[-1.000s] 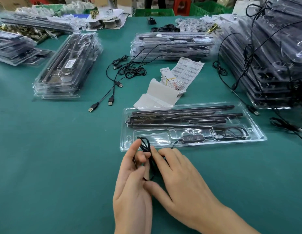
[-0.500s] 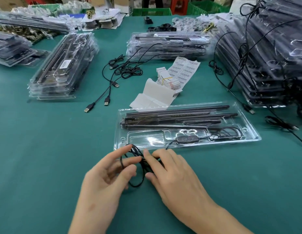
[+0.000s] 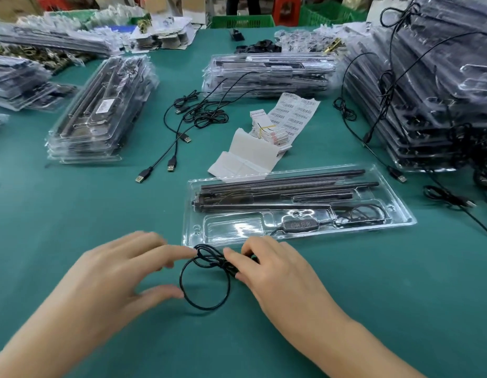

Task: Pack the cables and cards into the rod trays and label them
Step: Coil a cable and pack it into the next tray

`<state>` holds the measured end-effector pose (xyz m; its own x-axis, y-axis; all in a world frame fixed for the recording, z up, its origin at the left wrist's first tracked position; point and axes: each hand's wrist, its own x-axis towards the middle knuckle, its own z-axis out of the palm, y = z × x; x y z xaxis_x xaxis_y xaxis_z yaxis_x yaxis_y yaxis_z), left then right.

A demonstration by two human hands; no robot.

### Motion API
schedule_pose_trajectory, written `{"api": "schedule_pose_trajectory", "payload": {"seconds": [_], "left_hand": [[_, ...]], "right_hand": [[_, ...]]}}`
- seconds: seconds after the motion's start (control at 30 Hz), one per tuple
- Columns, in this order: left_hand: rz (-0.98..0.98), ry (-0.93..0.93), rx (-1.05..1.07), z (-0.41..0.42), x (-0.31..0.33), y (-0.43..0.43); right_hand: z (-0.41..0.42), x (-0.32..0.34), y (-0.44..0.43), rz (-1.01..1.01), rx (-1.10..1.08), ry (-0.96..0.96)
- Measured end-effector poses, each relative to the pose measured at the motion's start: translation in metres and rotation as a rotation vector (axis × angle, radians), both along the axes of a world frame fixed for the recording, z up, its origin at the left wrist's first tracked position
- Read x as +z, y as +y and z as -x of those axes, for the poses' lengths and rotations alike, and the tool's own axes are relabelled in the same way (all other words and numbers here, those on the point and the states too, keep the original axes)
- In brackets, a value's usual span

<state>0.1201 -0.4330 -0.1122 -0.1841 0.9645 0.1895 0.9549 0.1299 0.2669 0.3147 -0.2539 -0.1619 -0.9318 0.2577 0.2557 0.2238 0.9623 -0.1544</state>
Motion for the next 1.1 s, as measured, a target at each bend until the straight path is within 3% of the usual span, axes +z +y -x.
{"api": "schedule_pose_trajectory", "payload": {"seconds": [0.13, 0.23, 0.53, 0.67, 0.9, 1.1], "left_hand": [[0.045, 0.175, -0.143, -0.002, -0.009, 0.012], [0.051, 0.191, -0.160, -0.007, -0.014, 0.017], [-0.195, 0.190, 0.061, -0.040, -0.038, 0.023], [-0.282, 0.237, 0.144, -0.050, -0.047, 0.029], [-0.280, 0.307, 0.148, -0.053, -0.054, 0.029], [-0.247, 0.274, 0.111, -0.057, -0.050, 0.027]], "right_hand": [[0.000, -0.002, 0.000, -0.034, 0.010, -0.031], [0.003, 0.003, 0.000, 0.041, 0.008, 0.014], [0.000, 0.017, 0.006, 0.304, 0.052, -0.069], [-0.004, 0.020, 0.004, 0.077, 0.106, -0.106], [0.005, 0.002, 0.012, -0.013, 0.147, 0.085], [0.007, -0.002, 0.016, -0.096, 0.178, 0.134]]}}
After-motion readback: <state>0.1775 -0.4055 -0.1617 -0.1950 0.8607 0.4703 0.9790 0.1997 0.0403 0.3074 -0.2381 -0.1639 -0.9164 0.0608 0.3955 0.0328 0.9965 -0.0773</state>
